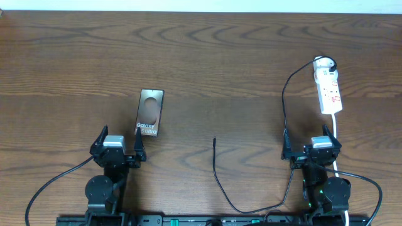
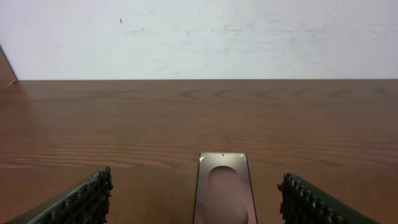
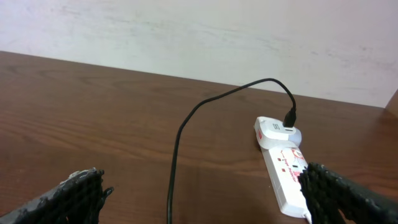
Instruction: Plug charger to phone and switch on socket
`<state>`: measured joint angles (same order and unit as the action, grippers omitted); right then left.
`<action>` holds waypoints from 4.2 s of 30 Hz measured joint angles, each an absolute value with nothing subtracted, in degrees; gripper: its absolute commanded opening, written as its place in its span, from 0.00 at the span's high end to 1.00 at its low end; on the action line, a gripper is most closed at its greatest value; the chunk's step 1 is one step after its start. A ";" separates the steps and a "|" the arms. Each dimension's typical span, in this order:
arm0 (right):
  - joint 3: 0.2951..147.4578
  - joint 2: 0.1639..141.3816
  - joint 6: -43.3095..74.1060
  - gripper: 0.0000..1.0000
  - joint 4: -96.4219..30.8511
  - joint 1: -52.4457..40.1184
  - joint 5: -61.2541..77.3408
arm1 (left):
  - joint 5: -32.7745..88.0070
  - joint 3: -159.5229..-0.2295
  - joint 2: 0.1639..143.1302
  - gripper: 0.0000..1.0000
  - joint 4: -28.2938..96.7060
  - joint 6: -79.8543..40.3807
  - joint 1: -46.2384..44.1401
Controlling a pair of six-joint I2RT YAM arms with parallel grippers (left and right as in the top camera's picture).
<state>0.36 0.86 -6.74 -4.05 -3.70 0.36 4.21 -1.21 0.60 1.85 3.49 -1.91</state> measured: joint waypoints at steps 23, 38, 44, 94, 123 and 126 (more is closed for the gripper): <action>0.36 0.86 -6.72 0.01 -4.03 -3.70 0.36 | 4.21 -1.21 0.60 0.15 1.83 3.49 -1.91; 0.36 0.89 -6.72 0.01 -4.05 -3.70 0.38 | 6.13 -3.92 3.57 0.15 4.19 3.49 -1.91; 0.36 0.93 -6.74 0.01 -4.05 -3.70 0.38 | 6.15 -12.86 11.73 0.15 4.69 3.49 -1.91; 0.36 1.02 -6.74 0.01 -4.05 -3.66 0.36 | 10.46 -73.30 79.59 0.15 55.11 6.28 -1.93; 0.36 1.02 -6.74 0.01 -4.03 -3.66 0.36 | 7.53 -73.32 91.68 0.02 47.07 6.48 -7.22; 0.36 1.02 -6.74 0.01 -4.03 -3.66 0.36 | 7.35 -73.32 91.68 0.02 47.05 6.46 -7.25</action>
